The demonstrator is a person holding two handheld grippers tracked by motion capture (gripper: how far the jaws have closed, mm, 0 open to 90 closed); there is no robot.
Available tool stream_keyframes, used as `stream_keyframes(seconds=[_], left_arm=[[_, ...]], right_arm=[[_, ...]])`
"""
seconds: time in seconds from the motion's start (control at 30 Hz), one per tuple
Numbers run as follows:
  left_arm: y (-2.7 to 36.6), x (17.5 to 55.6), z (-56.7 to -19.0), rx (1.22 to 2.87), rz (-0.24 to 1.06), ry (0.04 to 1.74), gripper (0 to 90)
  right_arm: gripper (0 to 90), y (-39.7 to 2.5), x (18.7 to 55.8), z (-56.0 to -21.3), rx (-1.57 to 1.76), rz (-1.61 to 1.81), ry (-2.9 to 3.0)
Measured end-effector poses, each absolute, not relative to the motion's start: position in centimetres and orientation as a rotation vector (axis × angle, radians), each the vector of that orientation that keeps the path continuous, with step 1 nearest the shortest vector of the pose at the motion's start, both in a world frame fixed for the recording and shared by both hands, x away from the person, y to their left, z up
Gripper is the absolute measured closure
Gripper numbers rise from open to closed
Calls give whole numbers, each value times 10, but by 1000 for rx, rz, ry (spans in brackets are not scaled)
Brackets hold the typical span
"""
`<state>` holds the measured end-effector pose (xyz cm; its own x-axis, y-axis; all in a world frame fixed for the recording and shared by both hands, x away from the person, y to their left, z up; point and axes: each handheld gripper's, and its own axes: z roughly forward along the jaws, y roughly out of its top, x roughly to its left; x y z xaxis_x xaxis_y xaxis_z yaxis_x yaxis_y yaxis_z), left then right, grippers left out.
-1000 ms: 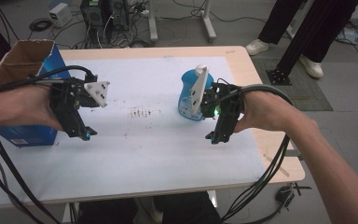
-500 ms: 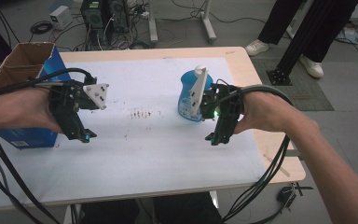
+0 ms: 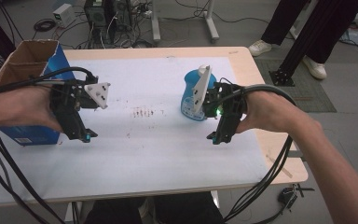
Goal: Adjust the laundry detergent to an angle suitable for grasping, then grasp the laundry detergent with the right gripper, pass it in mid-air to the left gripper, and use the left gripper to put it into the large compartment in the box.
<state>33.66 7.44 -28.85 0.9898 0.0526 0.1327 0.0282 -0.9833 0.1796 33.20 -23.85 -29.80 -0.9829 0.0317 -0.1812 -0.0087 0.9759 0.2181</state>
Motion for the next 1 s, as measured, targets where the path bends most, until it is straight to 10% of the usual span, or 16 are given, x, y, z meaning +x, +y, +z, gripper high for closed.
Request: stream_keyframes(seconds=[1.0], left_arm=[[70, 337, -291, 2946, 180, 31, 201]], right_arm=[[135, -281, 347, -304, 396, 433, 2874]])
